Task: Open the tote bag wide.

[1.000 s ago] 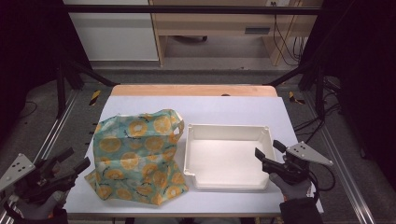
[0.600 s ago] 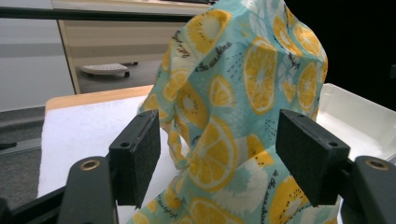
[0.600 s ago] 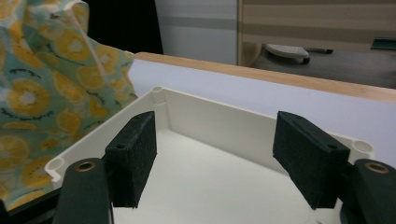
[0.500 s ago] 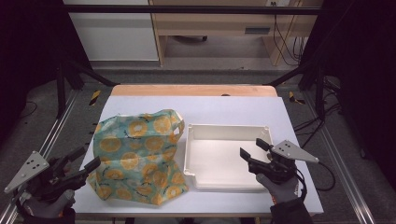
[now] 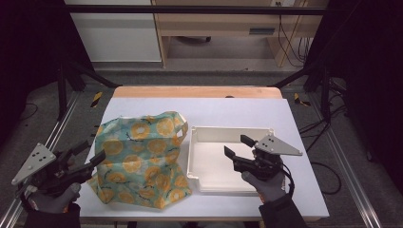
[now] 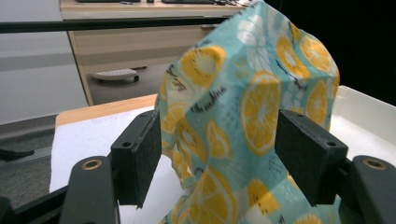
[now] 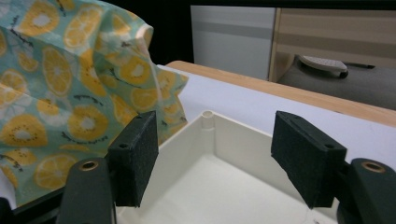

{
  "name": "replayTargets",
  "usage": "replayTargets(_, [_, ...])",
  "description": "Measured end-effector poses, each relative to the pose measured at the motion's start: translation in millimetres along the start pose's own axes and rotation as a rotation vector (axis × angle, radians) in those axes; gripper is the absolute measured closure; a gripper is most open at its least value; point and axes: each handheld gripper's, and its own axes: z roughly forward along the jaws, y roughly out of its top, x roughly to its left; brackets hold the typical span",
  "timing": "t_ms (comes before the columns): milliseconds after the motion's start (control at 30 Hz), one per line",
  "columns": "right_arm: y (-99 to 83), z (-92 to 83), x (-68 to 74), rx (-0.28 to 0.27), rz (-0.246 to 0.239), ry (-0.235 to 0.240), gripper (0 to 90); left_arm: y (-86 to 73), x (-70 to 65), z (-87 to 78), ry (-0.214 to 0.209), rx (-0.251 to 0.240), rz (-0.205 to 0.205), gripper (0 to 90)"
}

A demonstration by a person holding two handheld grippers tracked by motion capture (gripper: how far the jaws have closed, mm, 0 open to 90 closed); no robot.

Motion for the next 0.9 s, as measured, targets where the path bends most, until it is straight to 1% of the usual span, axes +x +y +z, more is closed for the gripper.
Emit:
replayTargets(100, [5.0,3.5,4.9,-0.004,-0.008,0.014,31.9,3.2,0.0,1.1,-0.003,-0.009,-0.004,31.8])
replayTargets(133, [10.0,8.6,10.5,-0.014,-0.010,0.029,32.0,5.6,-0.6,2.8,0.001,-0.010,0.001,31.8])
replayTargets(233, [14.7,15.7,16.8,-0.019,-0.015,0.049,32.0,7.0,-1.9,6.6,0.004,-0.012,0.005,31.7])
replayTargets(267, [16.0,18.3,19.4,-0.021,-0.017,0.055,32.1,6.5,-2.5,7.5,0.004,-0.005,0.008,31.7])
replayTargets(333, [18.2,23.6,24.8,-0.019,-0.022,0.069,32.1,3.4,-4.7,8.1,0.011,0.003,0.020,31.6])
replayTargets(400, [19.5,29.7,30.2,-0.020,-0.025,0.086,32.3,-1.1,-5.6,9.3,0.002,0.015,0.018,31.9])
replayTargets(567, [19.2,49.8,45.0,-0.006,-0.038,0.125,33.2,-10.5,-5.2,12.7,0.005,0.038,0.012,33.1])
replayTargets(600, [19.2,52.7,47.3,-0.004,-0.035,0.129,33.6,-12.0,-4.9,13.0,0.005,0.043,0.013,34.0])
replayTargets(667, [19.5,61.2,53.4,0.014,-0.048,0.141,35.3,-14.5,-4.5,13.1,0.008,0.050,0.013,35.5])
replayTargets(767, [20.1,70.0,61.6,0.025,-0.059,0.156,37.5,-16.4,-3.5,12.4,0.015,0.050,0.009,38.3])
replayTargets(900, [21.8,82.8,73.4,0.043,-0.077,0.163,39.4,-17.3,-2.6,11.4,0.015,0.051,0.009,46.6])
